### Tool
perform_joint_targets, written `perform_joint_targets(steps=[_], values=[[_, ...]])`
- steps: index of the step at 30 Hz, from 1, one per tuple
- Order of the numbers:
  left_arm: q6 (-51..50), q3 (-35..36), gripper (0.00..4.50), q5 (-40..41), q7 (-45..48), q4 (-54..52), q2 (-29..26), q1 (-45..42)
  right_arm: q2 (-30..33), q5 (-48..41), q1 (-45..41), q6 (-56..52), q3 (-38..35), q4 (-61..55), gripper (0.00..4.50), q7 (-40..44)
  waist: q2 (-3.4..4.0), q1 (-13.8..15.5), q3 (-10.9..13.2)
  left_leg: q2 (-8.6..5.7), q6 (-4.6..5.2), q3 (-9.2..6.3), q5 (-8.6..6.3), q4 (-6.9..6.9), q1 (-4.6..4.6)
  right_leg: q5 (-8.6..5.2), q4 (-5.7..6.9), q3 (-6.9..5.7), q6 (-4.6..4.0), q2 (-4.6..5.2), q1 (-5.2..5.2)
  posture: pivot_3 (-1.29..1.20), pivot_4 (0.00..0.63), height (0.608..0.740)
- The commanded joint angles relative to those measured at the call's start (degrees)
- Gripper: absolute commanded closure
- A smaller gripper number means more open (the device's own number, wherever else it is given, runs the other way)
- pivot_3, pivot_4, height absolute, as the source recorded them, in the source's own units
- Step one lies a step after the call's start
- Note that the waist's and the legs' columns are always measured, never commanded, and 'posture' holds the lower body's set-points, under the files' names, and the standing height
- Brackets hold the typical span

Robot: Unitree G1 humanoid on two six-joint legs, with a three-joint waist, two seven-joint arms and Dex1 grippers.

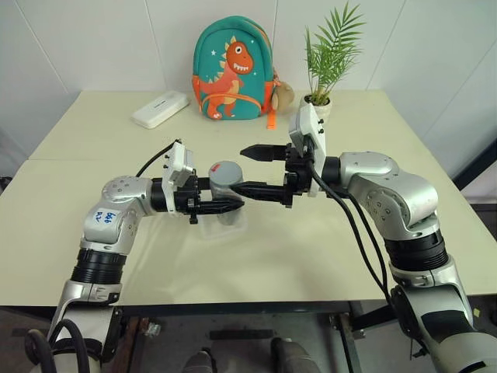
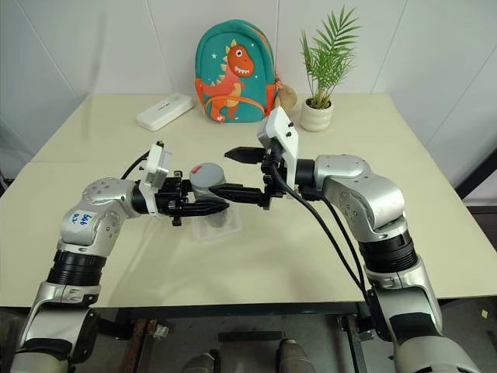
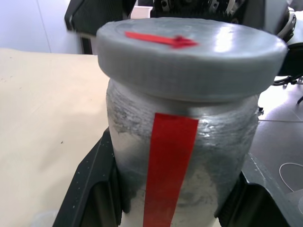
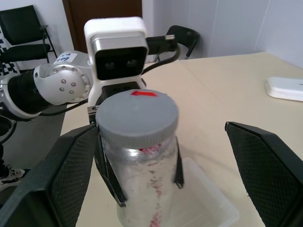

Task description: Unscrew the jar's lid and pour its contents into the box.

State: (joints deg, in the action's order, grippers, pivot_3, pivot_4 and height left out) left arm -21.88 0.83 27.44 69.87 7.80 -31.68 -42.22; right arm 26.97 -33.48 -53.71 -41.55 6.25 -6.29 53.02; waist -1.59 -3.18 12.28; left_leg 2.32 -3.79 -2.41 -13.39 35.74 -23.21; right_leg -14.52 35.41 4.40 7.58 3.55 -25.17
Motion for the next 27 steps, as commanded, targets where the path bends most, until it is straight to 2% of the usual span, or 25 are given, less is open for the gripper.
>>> perform_joint_targets(steps=[1, 14, 27], values=[[0.74, 0.44, 2.57, 1.11, 0.9, -2.2, -0.21, -0.39, 0.78, -0.2, 0.13, 0.16, -2.47, -0.4, 0.04, -0.59, 0.0, -0.01, 0.0, 0.0, 0.0, 0.0, 0.0, 0.0, 0.0, 0.0, -0.01, 0.0, 0.0, 0.0, 0.0, 0.0, 0.15, 0.74], [0.51, 0.7, 2.57, 1.12, 1.44, -2.31, -0.34, -0.53, 0.22, -3.84, 1.32, -0.16, -3.48, -2.65, 0.04, 2.42, 0.0, -0.06, 0.0, 0.0, 0.0, 0.0, 0.0, -0.01, 0.0, 0.0, -0.01, 0.0, -0.01, 0.0, 0.0, 0.0, 0.15, 0.74], [0.79, 0.72, 2.57, 0.93, 1.0, -2.21, -0.04, -0.85, -5.93, -1.68, -1.74, -0.06, 0.13, -1.51, 0.04, 0.53, 0.0, -0.06, 0.0, 0.01, 0.0, 0.0, 0.0, -0.01, 0.01, 0.0, 0.0, 0.0, -0.01, 0.0, 0.0, 0.0, 0.15, 0.74]])
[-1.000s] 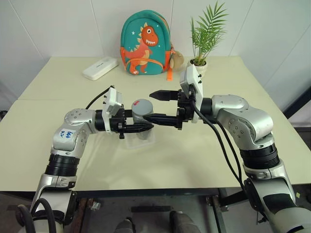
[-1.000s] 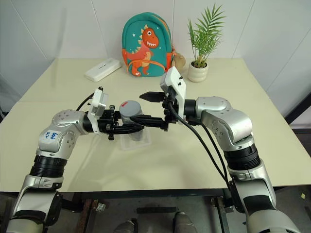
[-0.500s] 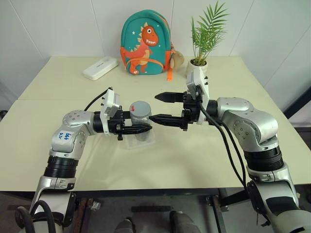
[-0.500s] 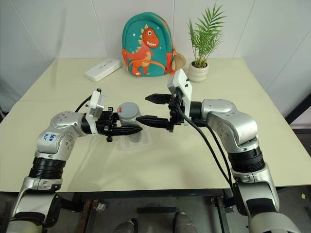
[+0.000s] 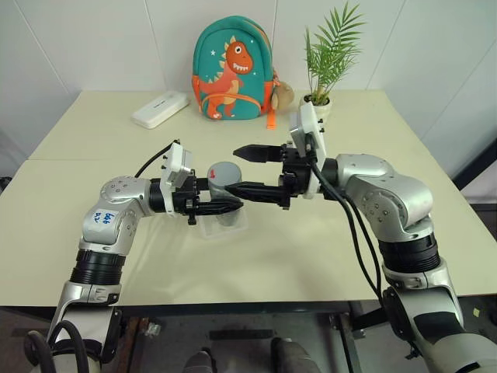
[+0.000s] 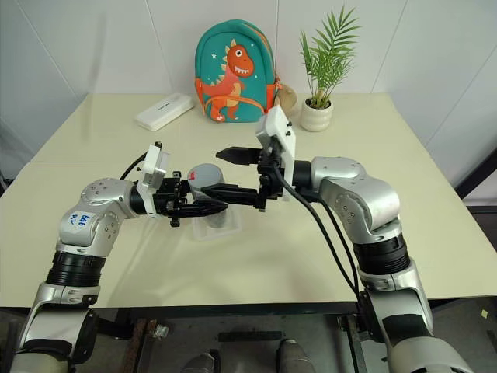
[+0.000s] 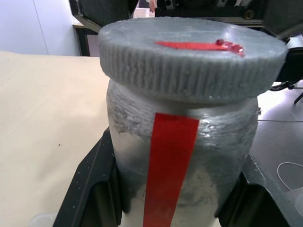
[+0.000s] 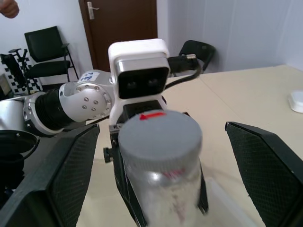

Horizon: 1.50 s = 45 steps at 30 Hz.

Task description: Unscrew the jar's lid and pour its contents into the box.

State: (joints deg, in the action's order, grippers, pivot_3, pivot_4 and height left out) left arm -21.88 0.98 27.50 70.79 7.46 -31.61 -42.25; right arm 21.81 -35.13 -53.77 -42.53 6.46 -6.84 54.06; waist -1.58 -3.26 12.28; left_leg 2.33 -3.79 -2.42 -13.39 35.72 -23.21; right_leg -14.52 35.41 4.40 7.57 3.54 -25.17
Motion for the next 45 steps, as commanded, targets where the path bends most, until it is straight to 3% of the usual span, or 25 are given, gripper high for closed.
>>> perform_joint_targets(steps=[1, 10, 13, 17, 21, 24, 28, 34, 38, 45], values=[[0.84, 0.59, 2.57, 0.86, 0.04, -1.87, -0.09, -0.77, -1.05, 0.2, -1.74, 1.01, 0.21, -0.89, 0.04, -0.44, 0.0, 0.06, 0.0, 0.0, 0.0, 0.0, 0.0, 0.0, -0.01, 0.0, 0.0, 0.0, 0.0, 0.0, 0.0, 0.0, 0.15, 0.74], [0.34, 0.87, 2.57, 1.49, -0.71, -2.5, 0.55, -0.59, -2.21, 1.42, -1.39, 1.59, 1.07, -0.73, 0.04, -0.12, 0.0, 0.01, 0.0, 0.0, 0.0, 0.0, 0.0, 0.0, 0.0, 0.0, 0.01, 0.0, 0.0, 0.0, 0.0, 0.0, 0.15, 0.74], [0.46, 0.96, 2.57, 1.52, -0.85, -2.37, 0.55, -0.54, -3.05, 1.93, -1.62, 2.66, 0.62, -0.14, 0.63, -0.58, 0.0, 0.0, 0.0, 0.0, 0.0, 0.0, 0.0, 0.0, 0.0, 0.0, 0.01, 0.0, 0.0, 0.0, 0.0, 0.0, 0.15, 0.74], [0.68, 1.16, 2.57, 1.43, -0.9, -2.33, 0.27, -0.28, -4.16, 0.69, -2.19, 2.52, -0.8, -0.09, 1.92, -1.47, 0.0, -0.01, 0.0, 0.0, 0.0, 0.0, 0.0, -0.01, 0.0, 0.0, 0.0, 0.0, 0.0, -0.01, 0.0, 0.0, 0.15, 0.74], [0.45, 1.61, 2.57, 1.55, -0.92, -2.28, -0.3, 0.29, -5.25, -3.03, -2.54, -0.34, -3.32, -0.75, 1.92, -2.64, 0.0, 0.0, 0.0, 0.0, 0.0, 0.0, 0.0, -0.02, 0.0, 0.0, 0.0, 0.0, 0.0, 0.0, -0.01, 0.0, 0.15, 0.74], [0.51, 1.19, 2.57, 1.32, -0.49, -2.85, -0.96, 1.31, -8.19, -13.83, -3.67, -7.04, -10.66, -1.1, 1.92, -7.41, 0.01, -0.08, 0.01, 0.01, 0.0, 0.0, 0.0, -0.03, -0.01, 0.0, 0.01, 0.0, 0.0, 0.0, -0.02, 0.0, 0.15, 0.74], [0.09, 1.56, 2.57, 1.79, -1.29, -3.95, -1.04, 2.13, -6.6, -18.73, -2.35, -10.0, -15.47, -3.15, 1.92, -11.43, 0.01, 0.08, 0.01, 0.04, 0.0, -0.01, 0.0, -0.06, 0.0, -0.01, 0.03, -0.01, -0.02, -0.01, -0.03, 0.0, 0.15, 0.74], [-0.78, 3.77, 2.57, 3.03, -3.25, -5.71, -1.76, 4.4, 3.87, -5.54, 8.46, 1.13, -17.67, -4.33, 1.92, -15.22, -0.01, 0.39, 0.0, 0.02, -0.01, 0.02, -0.02, -0.06, -0.03, 0.0, -0.23, -0.01, -0.01, 0.02, 0.04, 0.0, 0.15, 0.74], [-1.38, 5.19, 2.57, 3.65, -4.77, -6.0, -1.8, 5.14, 9.99, 7.07, 18.72, 15.8, -15.89, -0.62, 1.92, -13.48, -0.01, 0.38, 0.0, 0.03, 0.01, 0.06, -0.03, -0.19, -0.04, 0.0, -0.34, 0.02, 0.0, -0.01, 0.02, 0.0, 0.15, 0.74], [-2.07, 5.31, 2.57, 3.7, -5.61, -3.78, -0.99, 3.77, 5.56, 14.68, 27.22, 35.28, -17.09, 17.4, 1.92, -14.66, -0.01, -0.18, -0.01, 0.03, 0.03, 0.32, -0.01, -0.26, 0.1, 0.05, -0.35, 0.34, 0.09, -0.06, 0.01, 0.0, 0.15, 0.74]])
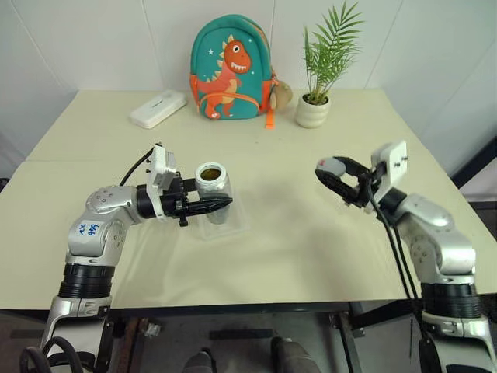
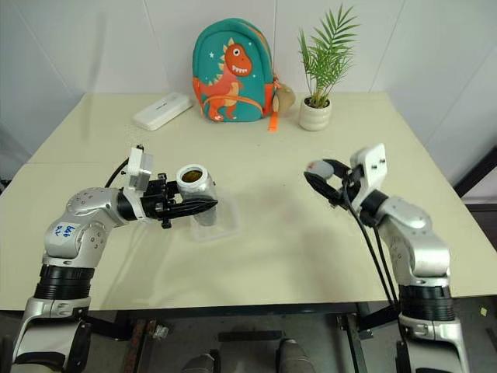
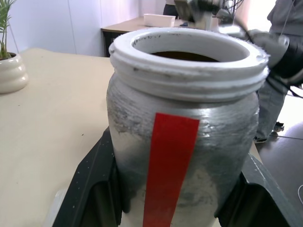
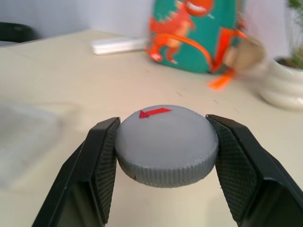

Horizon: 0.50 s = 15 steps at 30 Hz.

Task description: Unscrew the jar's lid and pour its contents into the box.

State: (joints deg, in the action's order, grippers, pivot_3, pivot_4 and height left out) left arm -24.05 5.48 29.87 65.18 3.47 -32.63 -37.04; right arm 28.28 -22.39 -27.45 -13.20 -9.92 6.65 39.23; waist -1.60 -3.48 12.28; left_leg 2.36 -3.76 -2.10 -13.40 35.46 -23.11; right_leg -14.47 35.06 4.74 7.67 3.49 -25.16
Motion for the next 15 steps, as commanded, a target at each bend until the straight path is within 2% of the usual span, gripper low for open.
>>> perform_joint_targets(steps=[1, 7, 13, 15], values=[[0.08, 0.66, 2.57, 1.31, 0.03, 0.48, 0.18, -1.83, -1.44, 2.45, 1.16, 7.38, -0.51, 5.86, 1.92, 0.15, 0.0, 0.06, 0.0, 0.0, 0.0, 0.04, 0.0, 0.02, 0.0, 0.01, 0.0, 0.05, 0.02, 0.0, 0.0, 0.0, 0.15, 0.74], [0.17, 0.06, 2.57, 0.94, 0.07, 1.75, 1.03, -3.25, -3.76, 3.92, 1.4, 10.19, -0.18, 13.31, 1.92, -0.58, 0.0, 0.0, 0.0, 0.0, 0.0, 0.24, 0.03, 0.18, 0.01, 0.06, -0.04, 0.28, 0.11, -0.02, 0.01, 0.0, 0.15, 0.74], [-0.45, 0.18, 2.57, 0.91, -0.48, 1.69, 1.1, -3.4, -2.91, 1.97, 2.33, 8.35, -1.18, 12.19, 0.04, 1.86, 0.0, 0.07, 0.0, 0.0, 0.0, 0.24, 0.03, 0.18, 0.02, 0.07, -0.03, 0.29, 0.11, -0.04, 0.01, 0.0, 0.15, 0.74], [-0.36, 0.83, 2.57, 0.79, -1.27, 2.29, 0.99, -3.84, -1.37, 0.51, 2.35, 7.24, -1.84, 9.17, 0.01, 3.65, 0.0, 0.13, 0.0, 0.0, 0.0, 0.24, 0.03, 0.18, 0.01, 0.07, -0.03, 0.29, 0.12, -0.03, 0.01, 0.0, 0.15, 0.74]])
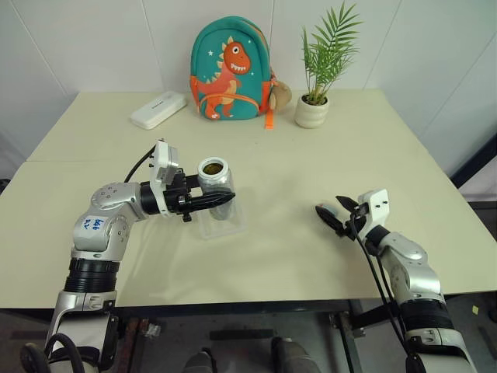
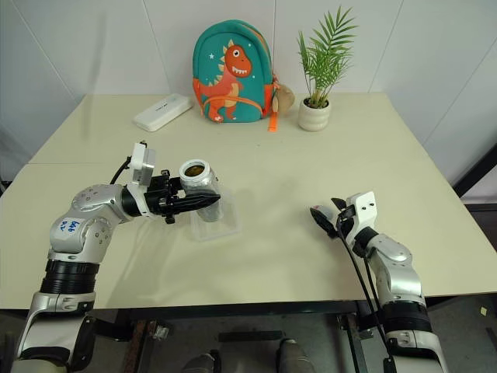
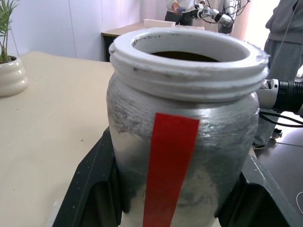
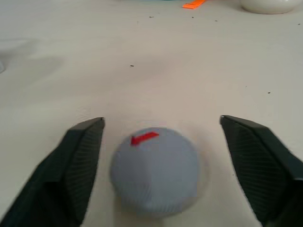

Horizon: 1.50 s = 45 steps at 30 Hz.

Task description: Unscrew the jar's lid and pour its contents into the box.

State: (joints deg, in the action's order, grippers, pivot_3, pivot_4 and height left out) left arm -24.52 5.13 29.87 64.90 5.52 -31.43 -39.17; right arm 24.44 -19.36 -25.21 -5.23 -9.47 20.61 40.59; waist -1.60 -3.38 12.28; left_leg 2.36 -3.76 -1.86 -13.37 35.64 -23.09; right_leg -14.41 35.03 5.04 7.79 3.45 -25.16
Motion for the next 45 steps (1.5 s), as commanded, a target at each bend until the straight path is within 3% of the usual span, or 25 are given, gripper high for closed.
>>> perform_joint_targets(steps=[1, 11, 16, 20, 26, 31, 34, 38, 45], values=[[0.92, 1.38, 2.57, 0.04, -1.73, 1.04, -0.32, -2.15, 3.34, -3.59, -0.05, -1.9, -2.5, -6.92, 0.01, 3.28, 0.01, 0.07, 0.01, 0.0, 0.0, 0.0, 0.0, 0.0, -0.01, 0.0, 0.0, 0.0, 0.01, 0.0, 0.0, 0.0, 0.15, 0.74], [5.2, 1.99, 2.57, -5.34, -2.87, 19.11, -4.42, -12.03, 11.98, -15.67, -4.87, -21.16, 2.47, -31.27, 0.01, 12.4, 0.01, 0.01, 0.01, 0.01, 0.05, -0.01, 0.03, 0.08, 0.01, 0.02, 0.0, 0.01, 0.0, -0.06, 0.01, 0.0, 0.15, 0.74], [6.5, -4.83, 2.57, -14.22, -0.77, 27.58, -9.2, -17.95, 14.65, -13.7, -8.19, -24.62, 7.8, -39.95, 0.01, 12.55, 0.01, 0.17, 0.01, 0.01, 0.01, 0.0, 0.0, 0.06, -0.08, 0.01, -0.07, 0.0, 0.0, -0.05, -0.03, 0.0, 0.15, 0.74], [15.39, -7.18, 2.57, -22.32, -7.92, 32.17, -9.48, -21.06, 12.51, -14.06, -7.49, -25.16, 7.19, -40.47, 0.01, 9.37, -0.02, 0.43, 0.01, 0.01, -0.02, 0.0, -0.04, 0.05, -0.11, 0.01, -0.14, -0.01, 0.0, -0.04, -0.04, 0.0, 0.15, 0.74], [45.09, -12.11, 2.57, -41.3, -29.24, 28.4, -10.6, -17.72, 12.07, -12.35, -3.63, -23.59, 5.53, -40.12, 0.01, 6.48, -0.02, 1.5, 0.01, 0.01, -0.06, 0.06, -0.12, 0.03, -0.16, 0.04, -0.14, 0.01, 0.04, 0.01, -0.1, 0.0, 0.15, 0.74], [58.61, -17.12, 2.57, -65.44, -60.87, 27.49, -13.99, -16.67, 10.86, -12.46, -3.08, -23.46, 4.52, -38.86, 0.01, 4.69, -0.03, 1.61, 0.01, 0.01, -0.06, 0.16, -0.13, 0.02, -0.13, 0.06, -0.06, 0.06, 0.07, 0.01, -0.16, 0.0, 0.15, 0.74], [61.24, -23.13, 2.57, -78.92, -73.5, 27.28, -16.49, -17.26, 10.45, -12.17, -3.31, -23.16, 4.74, -38.37, 0.01, 4.54, -0.02, 1.79, 0.0, 0.01, -0.06, 0.21, -0.13, 0.03, -0.13, 0.09, -0.04, 0.08, 0.13, 0.02, -0.16, 0.0, 0.15, 0.74], [56.42, -29.85, 2.57, -98.94, -93.57, 19.05, -19.3, -17.51, 9.17, -12.06, -3.17, -22.39, 4.92, -37.76, 0.01, 3.82, -0.04, 1.83, 0.01, 0.01, -0.06, 0.26, -0.13, 0.08, -0.15, 0.13, -0.06, 0.1, 0.18, 0.02, -0.16, 0.0, 0.15, 0.74], [54.84, -34.14, 2.57, -107.4, -101.9, 19.02, -20.64, -17.13, 7.64, -11.78, -2.15, -21.23, 4.95, -37.67, 0.01, 2.73, -0.04, 1.59, 0.0, 0.01, -0.07, 0.28, -0.13, 0.06, -0.12, 0.13, -0.03, 0.11, 0.19, 0.02, -0.16, 0.0, 0.15, 0.74]])
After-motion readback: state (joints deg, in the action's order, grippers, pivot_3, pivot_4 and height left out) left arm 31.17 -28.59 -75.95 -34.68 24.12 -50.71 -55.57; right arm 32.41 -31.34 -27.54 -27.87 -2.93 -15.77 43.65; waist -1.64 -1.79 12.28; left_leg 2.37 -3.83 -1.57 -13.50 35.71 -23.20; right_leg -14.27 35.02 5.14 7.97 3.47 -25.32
